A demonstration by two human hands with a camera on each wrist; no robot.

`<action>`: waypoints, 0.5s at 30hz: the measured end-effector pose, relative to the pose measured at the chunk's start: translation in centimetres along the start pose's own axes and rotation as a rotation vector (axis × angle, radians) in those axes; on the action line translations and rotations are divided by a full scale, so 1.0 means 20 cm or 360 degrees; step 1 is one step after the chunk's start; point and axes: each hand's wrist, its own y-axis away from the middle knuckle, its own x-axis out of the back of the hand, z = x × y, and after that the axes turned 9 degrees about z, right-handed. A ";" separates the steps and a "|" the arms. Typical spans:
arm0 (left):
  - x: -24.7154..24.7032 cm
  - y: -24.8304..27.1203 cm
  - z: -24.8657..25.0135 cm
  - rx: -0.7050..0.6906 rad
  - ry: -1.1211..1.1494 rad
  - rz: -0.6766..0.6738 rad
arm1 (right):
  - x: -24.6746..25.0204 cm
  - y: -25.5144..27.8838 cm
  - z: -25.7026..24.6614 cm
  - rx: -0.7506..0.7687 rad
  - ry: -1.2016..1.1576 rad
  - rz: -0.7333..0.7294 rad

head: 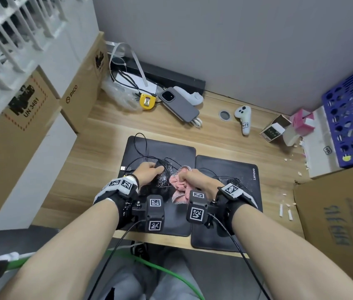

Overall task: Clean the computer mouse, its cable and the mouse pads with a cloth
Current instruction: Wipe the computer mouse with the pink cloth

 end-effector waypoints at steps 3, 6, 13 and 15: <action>0.02 -0.04 -0.02 0.0061 0.0034 0.0166 | 0.01 -0.01 -0.01 0.0003 -0.0055 0.0006; 0.08 -0.06 -0.01 0.0155 0.0088 0.0337 | 0.04 -0.02 0.01 0.0043 -0.0133 0.0082; 0.19 0.02 0.08 0.0105 0.0068 0.0243 | 0.13 -0.15 0.11 0.0071 -0.0163 0.0817; 0.19 0.07 0.11 -0.0045 -0.0049 0.0147 | 0.12 -0.13 0.07 0.0239 -0.0381 0.0802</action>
